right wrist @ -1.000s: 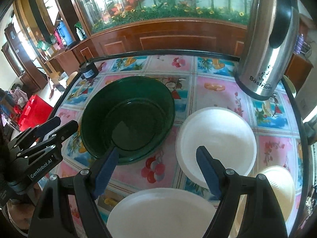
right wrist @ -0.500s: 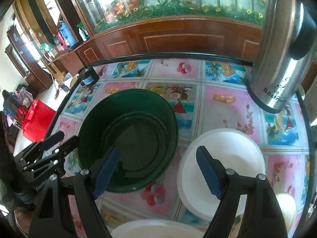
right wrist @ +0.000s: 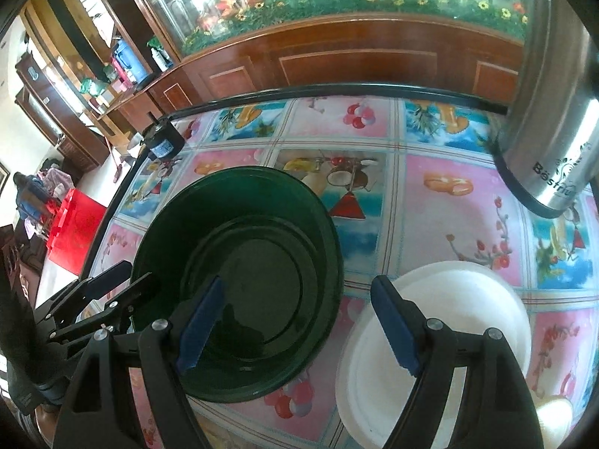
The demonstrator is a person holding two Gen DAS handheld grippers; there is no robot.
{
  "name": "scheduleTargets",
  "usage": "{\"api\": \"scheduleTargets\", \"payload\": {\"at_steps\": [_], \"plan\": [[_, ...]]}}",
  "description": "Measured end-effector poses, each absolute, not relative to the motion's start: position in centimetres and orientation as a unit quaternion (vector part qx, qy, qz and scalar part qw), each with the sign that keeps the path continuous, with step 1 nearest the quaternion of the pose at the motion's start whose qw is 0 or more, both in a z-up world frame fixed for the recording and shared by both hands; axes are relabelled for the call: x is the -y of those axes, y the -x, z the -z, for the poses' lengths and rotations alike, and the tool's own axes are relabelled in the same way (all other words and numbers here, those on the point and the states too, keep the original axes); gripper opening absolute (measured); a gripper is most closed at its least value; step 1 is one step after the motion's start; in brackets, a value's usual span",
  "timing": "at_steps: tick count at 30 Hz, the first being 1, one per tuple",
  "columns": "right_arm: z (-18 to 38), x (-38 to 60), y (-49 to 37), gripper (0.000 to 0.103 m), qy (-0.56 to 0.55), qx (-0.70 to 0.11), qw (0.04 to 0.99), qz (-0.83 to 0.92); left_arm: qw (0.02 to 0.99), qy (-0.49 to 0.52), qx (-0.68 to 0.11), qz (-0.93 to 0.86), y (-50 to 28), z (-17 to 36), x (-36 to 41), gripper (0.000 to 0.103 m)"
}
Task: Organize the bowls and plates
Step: 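Close both tools on the rim of the green basin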
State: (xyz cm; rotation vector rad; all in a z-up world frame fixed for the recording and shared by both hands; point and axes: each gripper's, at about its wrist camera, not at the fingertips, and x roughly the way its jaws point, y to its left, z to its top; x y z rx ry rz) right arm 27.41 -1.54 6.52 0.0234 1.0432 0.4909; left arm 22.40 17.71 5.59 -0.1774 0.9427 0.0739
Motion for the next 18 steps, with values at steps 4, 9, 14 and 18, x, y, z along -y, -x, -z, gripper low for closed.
{"api": "scheduleTargets", "payload": {"at_steps": [4, 9, 14, 18], "plan": [[-6.0, 1.1, -27.8, 0.081, -0.003, -0.497, 0.836, -0.234, 0.884, 0.088, -0.457, -0.037, -22.7, -5.3, -17.8, 0.055], [-5.6, 0.7, -28.0, 0.080, 0.006, -0.500, 0.833, -0.236, 0.879, 0.085, -0.468, -0.040, -23.2, -4.6, -17.9, 0.055], [-5.6, 0.5, -28.0, 0.075, 0.010, -0.498, 0.833, -0.243, 0.874, 0.083, -0.477, -0.044, -23.4, -4.0, -17.9, 0.055], [-5.6, 0.5, -27.9, 0.067, 0.013, -0.496, 0.833, -0.246, 0.873, 0.075, -0.479, -0.046, -23.6, -3.7, -17.8, 0.055]]}}
